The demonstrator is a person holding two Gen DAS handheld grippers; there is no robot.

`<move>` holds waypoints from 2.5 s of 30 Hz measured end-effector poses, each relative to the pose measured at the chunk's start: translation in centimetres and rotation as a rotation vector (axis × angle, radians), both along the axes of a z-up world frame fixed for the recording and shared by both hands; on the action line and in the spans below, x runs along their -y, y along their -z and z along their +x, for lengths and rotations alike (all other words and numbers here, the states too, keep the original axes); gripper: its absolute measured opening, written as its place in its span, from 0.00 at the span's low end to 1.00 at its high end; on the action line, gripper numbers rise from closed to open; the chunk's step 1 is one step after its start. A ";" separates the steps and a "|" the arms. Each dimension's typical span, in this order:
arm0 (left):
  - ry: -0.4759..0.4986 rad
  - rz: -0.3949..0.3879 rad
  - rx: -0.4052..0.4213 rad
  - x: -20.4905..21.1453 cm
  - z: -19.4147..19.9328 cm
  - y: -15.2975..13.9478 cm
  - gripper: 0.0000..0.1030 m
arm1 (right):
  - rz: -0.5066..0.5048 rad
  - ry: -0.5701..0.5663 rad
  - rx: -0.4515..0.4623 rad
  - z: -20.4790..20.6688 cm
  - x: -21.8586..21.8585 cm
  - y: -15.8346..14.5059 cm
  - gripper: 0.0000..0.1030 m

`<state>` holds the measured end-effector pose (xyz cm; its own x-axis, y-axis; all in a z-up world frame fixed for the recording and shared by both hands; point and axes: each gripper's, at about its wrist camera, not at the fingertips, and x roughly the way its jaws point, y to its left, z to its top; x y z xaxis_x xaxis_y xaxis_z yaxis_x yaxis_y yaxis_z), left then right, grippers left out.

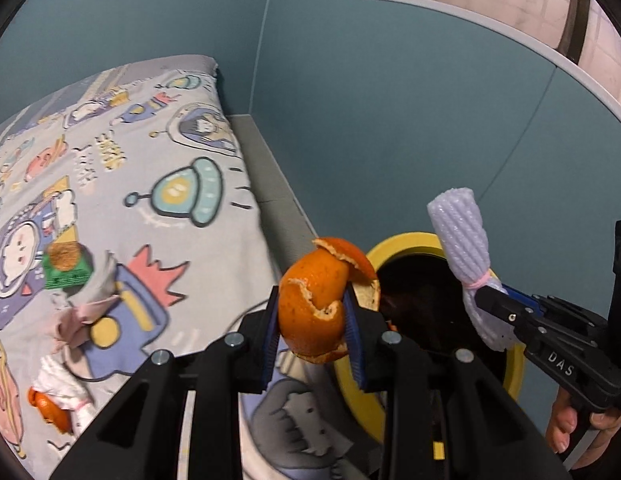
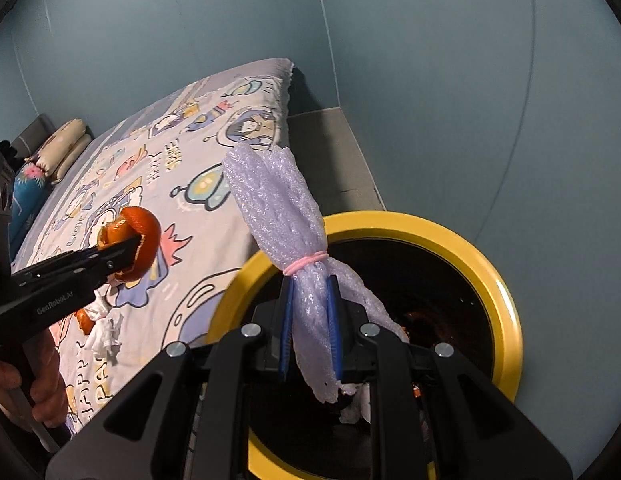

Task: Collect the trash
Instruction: 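Carry the orange peel with the left tool while the right tool carries the purple net to the bin, then open both tools over the yellow bin, dropping the orange peel and purple net, then move both open tools back over the remaining trash on the bed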

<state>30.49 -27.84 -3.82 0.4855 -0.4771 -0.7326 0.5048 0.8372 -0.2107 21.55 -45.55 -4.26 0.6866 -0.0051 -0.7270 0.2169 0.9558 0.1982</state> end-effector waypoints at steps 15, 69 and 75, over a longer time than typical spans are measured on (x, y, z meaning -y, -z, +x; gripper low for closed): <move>0.084 -0.005 -0.097 5.5 -0.7 4.3 0.27 | 0.064 0.103 -0.045 -1.5 4.1 2.8 0.15; -0.497 0.139 -0.095 -28.0 0.0 6.5 0.72 | 0.046 -0.381 -0.027 3.5 -20.4 1.0 0.43; -0.519 0.146 -0.139 -30.0 -0.5 9.3 0.72 | 0.027 -0.432 -0.069 4.4 -23.5 2.3 0.43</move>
